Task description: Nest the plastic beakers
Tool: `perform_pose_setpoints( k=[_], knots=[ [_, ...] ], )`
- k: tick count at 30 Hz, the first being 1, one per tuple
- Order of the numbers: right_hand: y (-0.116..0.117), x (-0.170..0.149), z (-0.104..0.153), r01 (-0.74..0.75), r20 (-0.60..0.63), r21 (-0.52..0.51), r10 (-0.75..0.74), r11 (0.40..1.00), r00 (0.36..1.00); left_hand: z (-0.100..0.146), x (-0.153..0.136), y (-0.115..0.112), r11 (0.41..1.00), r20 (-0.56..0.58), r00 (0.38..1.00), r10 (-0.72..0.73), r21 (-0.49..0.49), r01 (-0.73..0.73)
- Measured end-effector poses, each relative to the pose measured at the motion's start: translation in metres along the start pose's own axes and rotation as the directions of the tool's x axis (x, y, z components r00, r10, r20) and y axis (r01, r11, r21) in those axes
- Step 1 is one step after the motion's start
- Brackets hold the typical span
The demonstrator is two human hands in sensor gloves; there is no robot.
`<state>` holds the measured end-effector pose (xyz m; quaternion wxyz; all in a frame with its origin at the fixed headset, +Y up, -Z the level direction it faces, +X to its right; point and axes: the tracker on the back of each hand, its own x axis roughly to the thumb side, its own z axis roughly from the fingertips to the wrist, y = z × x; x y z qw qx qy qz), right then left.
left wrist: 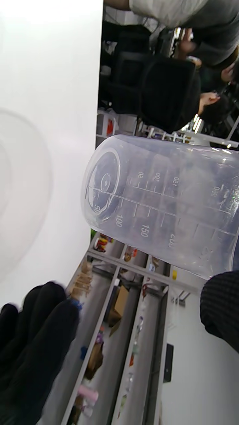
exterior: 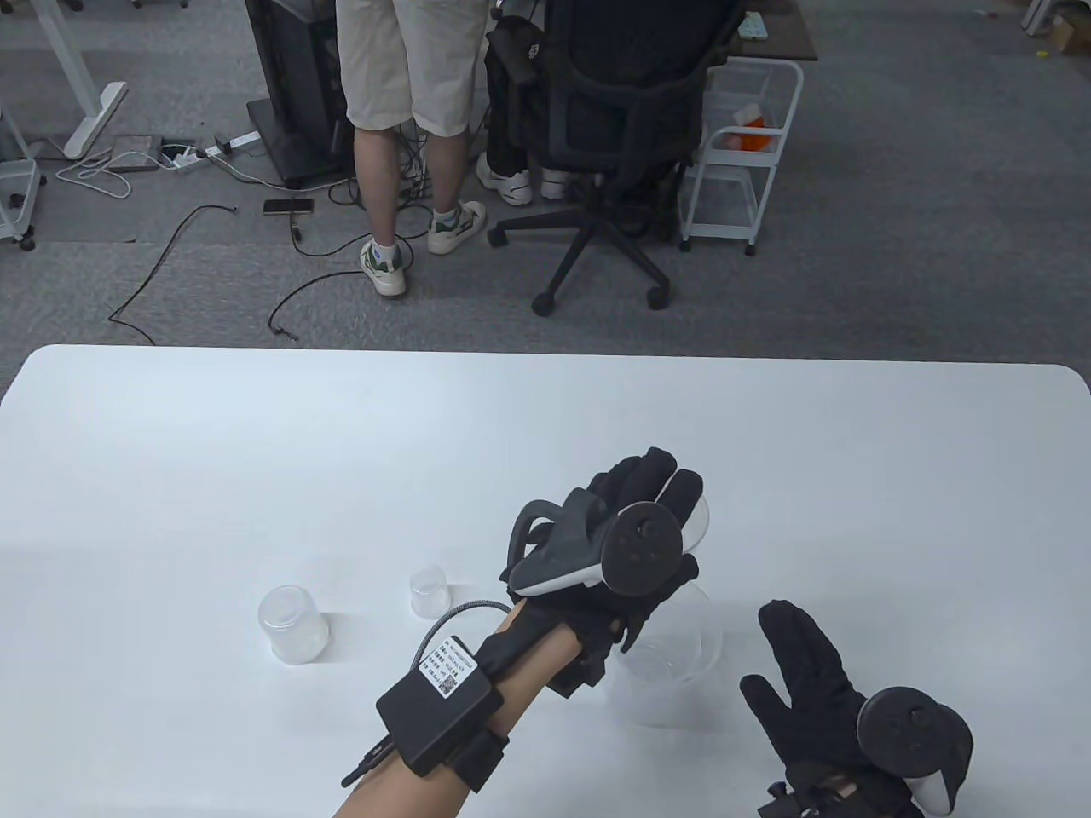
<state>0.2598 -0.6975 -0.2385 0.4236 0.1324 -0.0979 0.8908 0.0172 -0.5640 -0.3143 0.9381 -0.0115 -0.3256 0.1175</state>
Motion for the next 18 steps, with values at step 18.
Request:
perform_pose_setpoints(
  k=[18],
  knots=[
    [0.001, -0.001, 0.001, 0.004, -0.004, 0.012, -0.004, 1.000, 1.000, 0.021, 0.003, -0.084, 0.996, -0.016, 0.997, 0.075, -0.051, -0.076]
  ],
)
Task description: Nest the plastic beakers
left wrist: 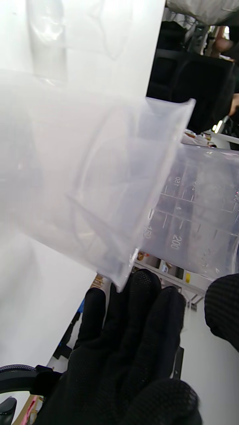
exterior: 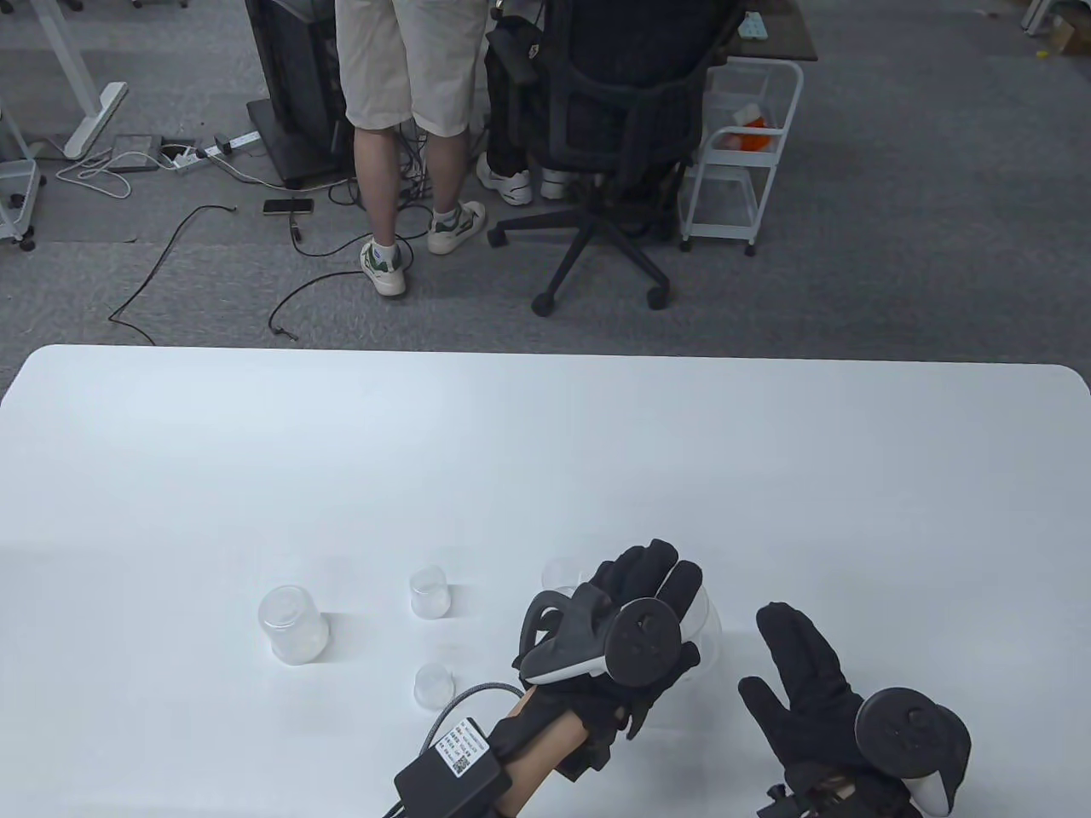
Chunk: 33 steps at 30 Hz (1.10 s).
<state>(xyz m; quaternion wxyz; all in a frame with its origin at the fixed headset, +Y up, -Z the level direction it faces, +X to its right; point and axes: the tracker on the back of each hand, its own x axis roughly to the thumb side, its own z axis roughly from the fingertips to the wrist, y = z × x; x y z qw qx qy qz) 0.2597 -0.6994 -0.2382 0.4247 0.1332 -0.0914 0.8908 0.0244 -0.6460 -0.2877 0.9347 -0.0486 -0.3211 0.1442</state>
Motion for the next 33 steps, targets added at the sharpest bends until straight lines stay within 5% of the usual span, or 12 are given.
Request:
perform_pose_setpoints(
  k=[9, 16, 26, 33],
  knots=[
    [0.001, 0.000, 0.000, -0.006, -0.004, 0.003, 0.006, 1.000, 1.000, 0.001, -0.006, -0.006, 0.999, -0.002, 1.000, 0.014, -0.044, -0.014],
    [0.001, 0.000, 0.000, -0.007, -0.002, 0.005, 0.007, 1.000, 1.000, 0.020, -0.028, 0.020, 0.997, -0.071, 0.997, -0.006, 0.074, 0.012],
    [0.002, -0.001, 0.000, -0.009, 0.002, 0.007, 0.009, 1.000, 1.000, 0.081, -0.124, 0.056, 0.979, -0.440, 0.893, -0.093, 0.125, 0.164],
    [0.002, -0.001, 0.000, -0.011, -0.002, 0.014, 0.011, 1.000, 1.000, 0.120, -0.187, 0.053, 0.981, -0.621, 0.784, -0.020, 0.138, 0.135]
  ],
)
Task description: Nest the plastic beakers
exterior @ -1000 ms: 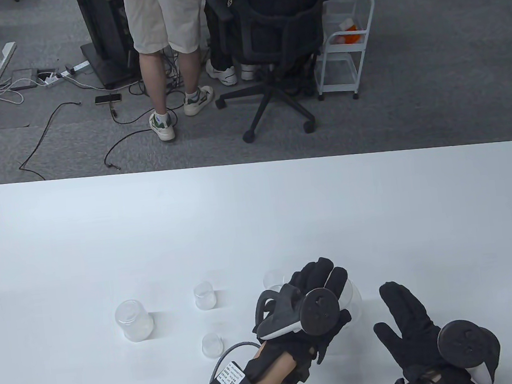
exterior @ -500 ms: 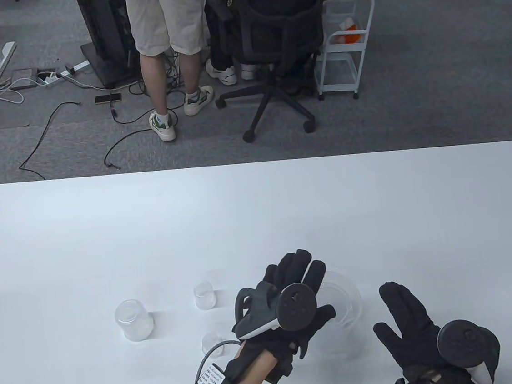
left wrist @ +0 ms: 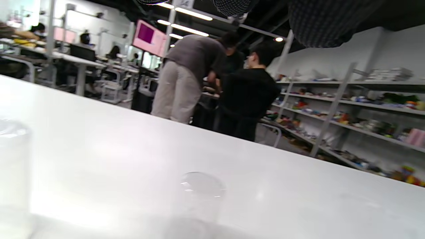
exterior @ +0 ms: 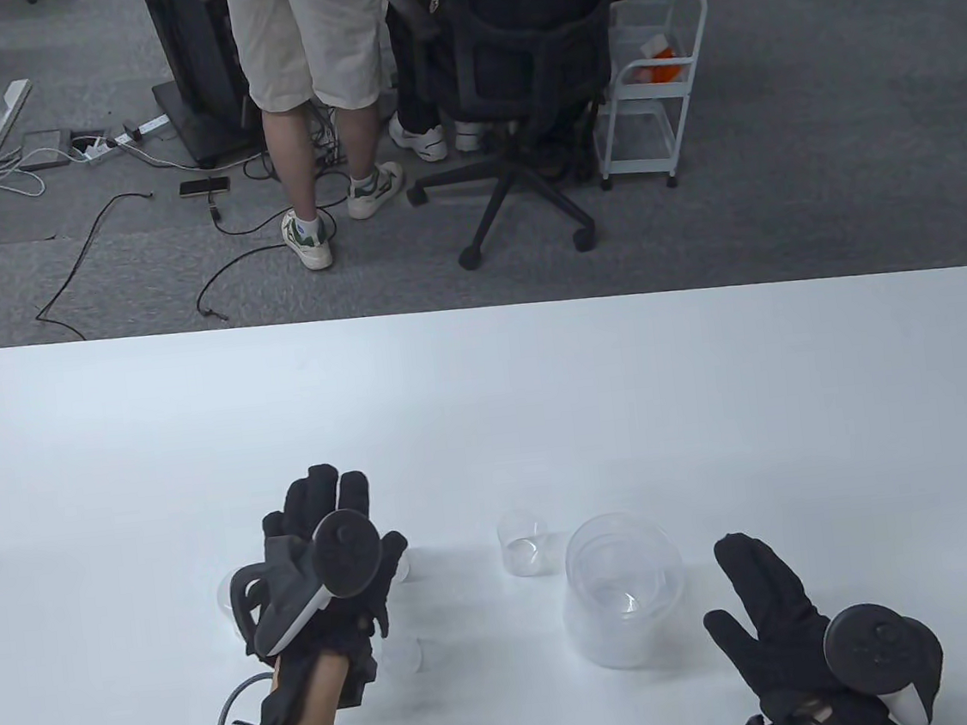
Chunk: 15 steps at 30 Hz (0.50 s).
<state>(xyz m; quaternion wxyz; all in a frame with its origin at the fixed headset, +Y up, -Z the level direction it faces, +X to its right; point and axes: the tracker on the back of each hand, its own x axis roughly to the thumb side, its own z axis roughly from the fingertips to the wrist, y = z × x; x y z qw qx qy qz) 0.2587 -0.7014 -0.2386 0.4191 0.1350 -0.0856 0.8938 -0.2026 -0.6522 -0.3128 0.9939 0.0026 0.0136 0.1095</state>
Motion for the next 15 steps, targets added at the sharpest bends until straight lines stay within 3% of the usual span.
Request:
perform_pose_setpoints(
  k=[10, 15],
  knots=[
    [0.000, 0.000, 0.000, 0.003, -0.003, -0.001, -0.003, 1.000, 1.000, -0.008, -0.064, -0.041, 0.997, -0.237, 0.970, -0.051, -0.077, 0.033],
    [0.000, -0.001, 0.000, 0.002, -0.006, 0.001, -0.002, 1.000, 1.000, -0.010, -0.081, -0.059, 0.987, -0.305, 0.949, -0.084, -0.153, 0.039]
  ],
)
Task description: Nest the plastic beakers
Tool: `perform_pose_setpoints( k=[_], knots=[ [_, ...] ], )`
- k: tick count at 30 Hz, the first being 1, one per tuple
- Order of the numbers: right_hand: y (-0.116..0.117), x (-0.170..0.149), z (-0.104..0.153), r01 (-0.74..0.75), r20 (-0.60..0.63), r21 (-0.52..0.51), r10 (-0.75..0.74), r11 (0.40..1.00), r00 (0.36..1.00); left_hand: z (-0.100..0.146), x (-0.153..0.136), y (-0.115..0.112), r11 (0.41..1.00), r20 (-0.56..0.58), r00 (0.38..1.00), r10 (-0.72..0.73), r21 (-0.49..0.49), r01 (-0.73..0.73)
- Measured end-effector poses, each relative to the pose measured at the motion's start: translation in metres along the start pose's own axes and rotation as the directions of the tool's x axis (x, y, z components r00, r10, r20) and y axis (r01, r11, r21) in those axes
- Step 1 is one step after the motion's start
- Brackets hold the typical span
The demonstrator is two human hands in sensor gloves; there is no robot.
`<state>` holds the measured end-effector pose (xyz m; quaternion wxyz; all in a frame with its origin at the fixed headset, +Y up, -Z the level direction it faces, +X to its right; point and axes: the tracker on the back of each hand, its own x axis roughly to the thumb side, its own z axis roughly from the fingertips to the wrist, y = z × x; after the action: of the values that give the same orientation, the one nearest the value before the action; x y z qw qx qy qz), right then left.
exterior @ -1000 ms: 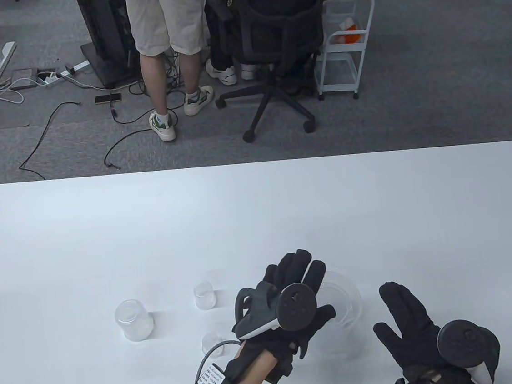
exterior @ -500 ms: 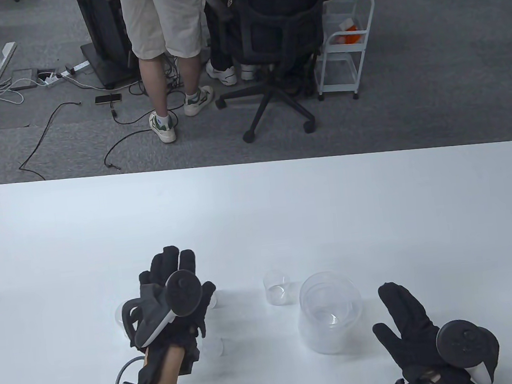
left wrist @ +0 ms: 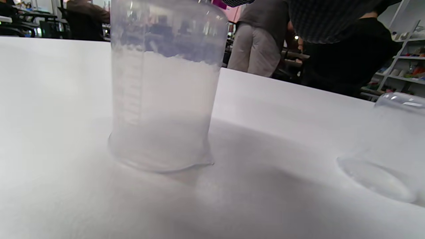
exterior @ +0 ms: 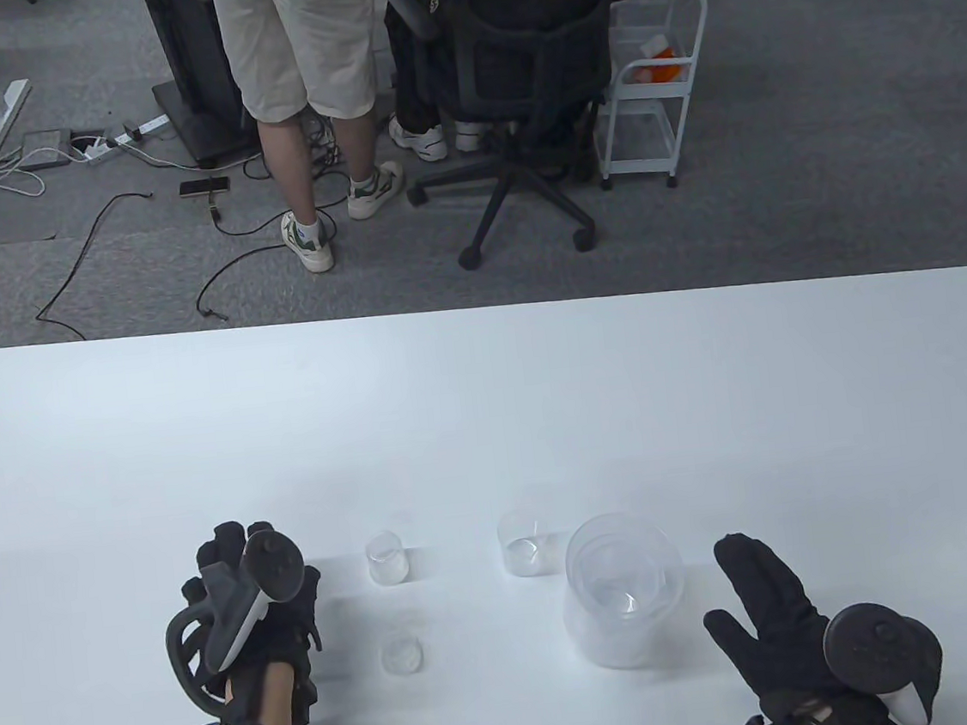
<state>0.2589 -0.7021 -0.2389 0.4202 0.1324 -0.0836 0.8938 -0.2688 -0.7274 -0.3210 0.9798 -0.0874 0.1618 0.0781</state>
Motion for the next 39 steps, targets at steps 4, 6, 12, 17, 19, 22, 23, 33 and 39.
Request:
perform_pose_setpoints(
  k=[4, 6, 12, 17, 19, 22, 23, 33, 39],
  knots=[
    [0.000, 0.000, 0.000, 0.002, -0.006, 0.000, -0.002, 1.000, 1.000, -0.004, -0.006, -0.009, 1.000, -0.025, 1.000, -0.003, -0.030, 0.003],
    [0.000, 0.000, 0.000, 0.000, -0.007, 0.002, 0.000, 1.000, 1.000, -0.004, -0.007, -0.012, 1.000, -0.021, 1.000, 0.000, -0.025, -0.001],
    [0.001, -0.001, -0.001, -0.004, -0.009, 0.005, 0.004, 1.000, 1.000, -0.005, -0.005, -0.012, 0.999, -0.003, 0.999, -0.032, 0.022, 0.032],
    [-0.001, -0.001, -0.001, -0.024, -0.007, -0.022, 0.024, 0.999, 1.000, -0.006, -0.004, -0.013, 0.998, 0.023, 1.000, -0.016, 0.054, 0.014],
    [-0.001, -0.001, -0.002, -0.034, -0.002, -0.030, 0.034, 0.999, 0.999, -0.005, -0.003, -0.010, 0.997, 0.040, 0.999, 0.017, 0.072, -0.020],
    [-0.003, 0.003, -0.003, -0.049, 0.017, -0.042, 0.050, 0.998, 0.999, 0.002, 0.001, 0.001, 0.989, 0.090, 0.992, 0.092, 0.108, -0.102],
    [-0.004, 0.005, -0.003, -0.055, 0.026, -0.054, 0.057, 0.997, 0.998, 0.004, 0.003, 0.005, 0.984, 0.109, 0.987, 0.118, 0.123, -0.132],
    [-0.025, 0.057, -0.011, -0.131, 0.188, -0.144, 0.158, 0.981, 0.969, 0.046, 0.043, 0.057, 0.750, 0.409, 0.704, 0.581, 0.068, -0.658],
    [-0.023, 0.094, -0.010, -0.144, 0.293, -0.164, 0.187, 0.976, 0.938, 0.070, 0.081, 0.064, 0.618, 0.515, 0.487, 0.705, -0.110, -0.779]
  ],
)
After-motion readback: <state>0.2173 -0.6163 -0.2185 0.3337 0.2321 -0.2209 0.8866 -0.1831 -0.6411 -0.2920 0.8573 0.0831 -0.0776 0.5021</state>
